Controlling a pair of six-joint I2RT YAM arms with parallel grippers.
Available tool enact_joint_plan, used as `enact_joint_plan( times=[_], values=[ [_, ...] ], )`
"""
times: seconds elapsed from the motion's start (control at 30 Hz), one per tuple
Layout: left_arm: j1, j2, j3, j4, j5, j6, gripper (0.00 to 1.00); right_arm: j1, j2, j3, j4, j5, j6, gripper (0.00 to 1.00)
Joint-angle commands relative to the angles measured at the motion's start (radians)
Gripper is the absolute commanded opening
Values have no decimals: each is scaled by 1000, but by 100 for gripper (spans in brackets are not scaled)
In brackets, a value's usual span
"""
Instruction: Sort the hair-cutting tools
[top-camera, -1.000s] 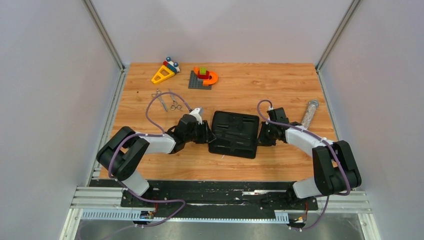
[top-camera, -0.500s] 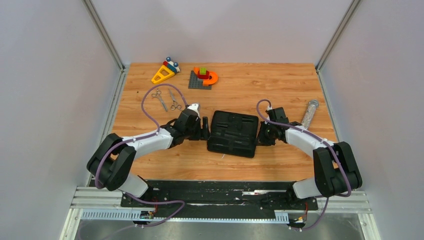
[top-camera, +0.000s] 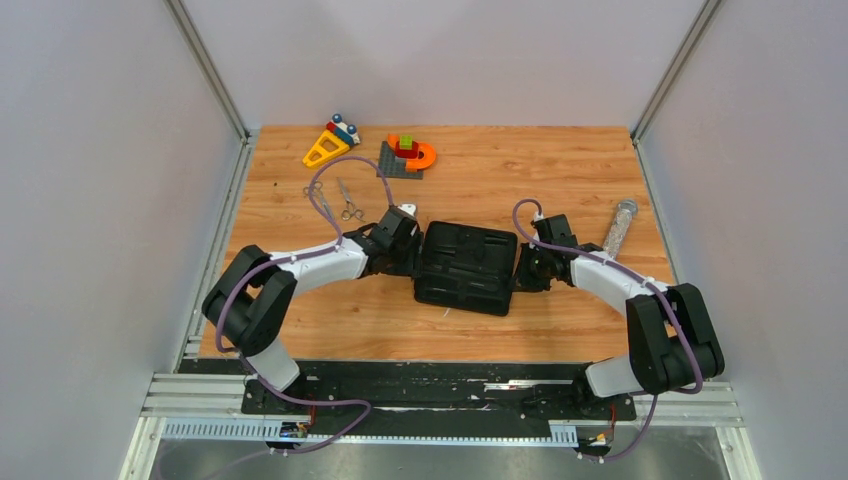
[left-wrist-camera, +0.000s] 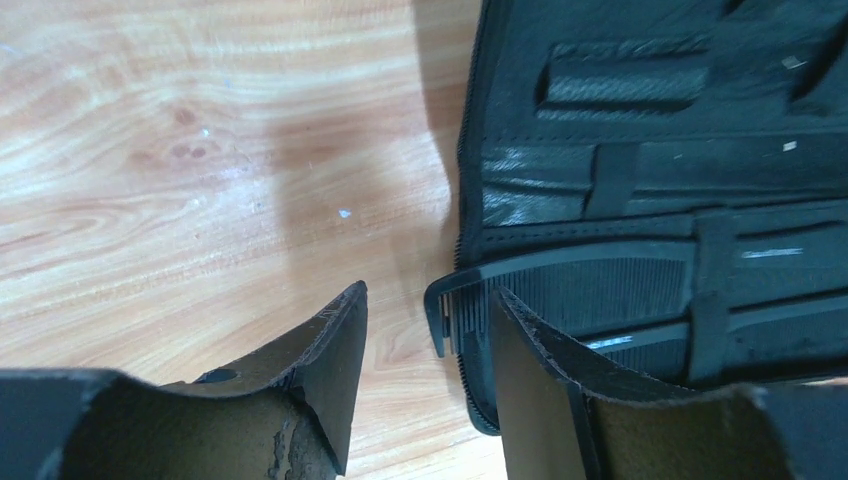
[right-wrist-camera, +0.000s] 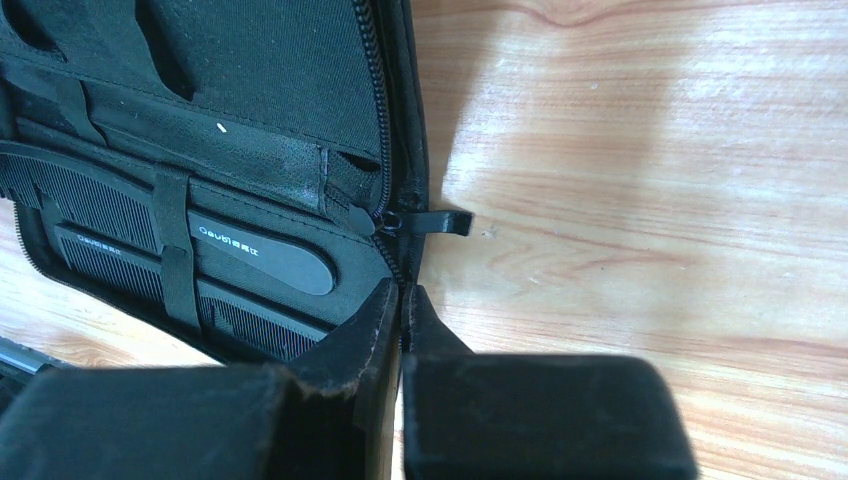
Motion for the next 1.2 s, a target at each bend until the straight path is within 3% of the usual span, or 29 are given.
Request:
enact_joint_plan(
  times=[0.0, 0.33, 0.83, 1.17],
  values=[
    [-11, 47, 54, -75, -19, -6, 55, 7, -4, 26, 30, 1, -4, 0],
    [-52, 90, 134, -103, 43, -18, 27, 20, 10, 39, 34, 2, 10, 0],
    [-126, 168, 261, -160, 117, 4, 21, 50, 41, 63, 35, 7, 36, 0],
    [-136, 113, 259, -273, 27, -16, 14, 50, 20, 23, 48, 46, 153, 0]
  ],
)
